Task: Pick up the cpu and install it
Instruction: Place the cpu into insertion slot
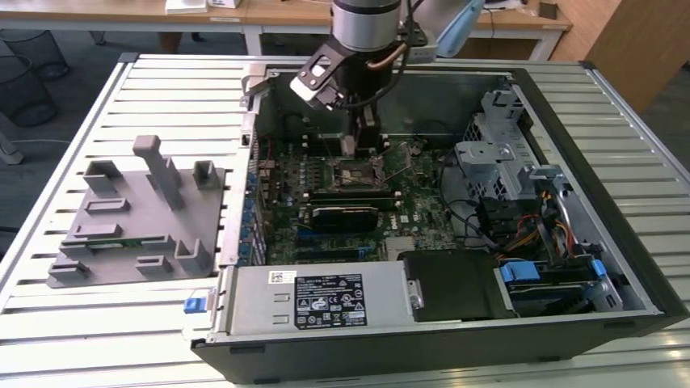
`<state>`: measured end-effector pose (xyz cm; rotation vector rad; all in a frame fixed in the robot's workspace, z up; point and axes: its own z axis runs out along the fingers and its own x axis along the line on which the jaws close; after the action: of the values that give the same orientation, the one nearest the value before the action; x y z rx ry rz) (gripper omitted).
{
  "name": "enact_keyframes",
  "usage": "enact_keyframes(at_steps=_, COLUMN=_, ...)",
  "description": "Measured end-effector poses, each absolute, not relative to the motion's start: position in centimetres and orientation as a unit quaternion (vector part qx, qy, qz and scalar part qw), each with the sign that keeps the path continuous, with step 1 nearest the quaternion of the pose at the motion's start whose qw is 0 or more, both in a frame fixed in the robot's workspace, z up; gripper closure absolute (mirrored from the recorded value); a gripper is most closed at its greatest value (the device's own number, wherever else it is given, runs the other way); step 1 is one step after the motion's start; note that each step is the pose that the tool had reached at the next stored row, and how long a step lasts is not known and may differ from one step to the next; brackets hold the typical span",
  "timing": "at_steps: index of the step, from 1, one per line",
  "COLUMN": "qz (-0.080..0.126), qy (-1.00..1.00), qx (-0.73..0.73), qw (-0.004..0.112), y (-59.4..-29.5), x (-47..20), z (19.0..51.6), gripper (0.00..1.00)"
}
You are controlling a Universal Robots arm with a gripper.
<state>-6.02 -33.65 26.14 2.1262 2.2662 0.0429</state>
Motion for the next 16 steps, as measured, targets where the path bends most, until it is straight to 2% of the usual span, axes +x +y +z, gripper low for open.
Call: enact_keyframes(at_steps=16, qz=0.014, qy=0.728, qx=0.685, qw=0.017, y=-33.6, x=-5.9, z=24.4, gripper=0.47)
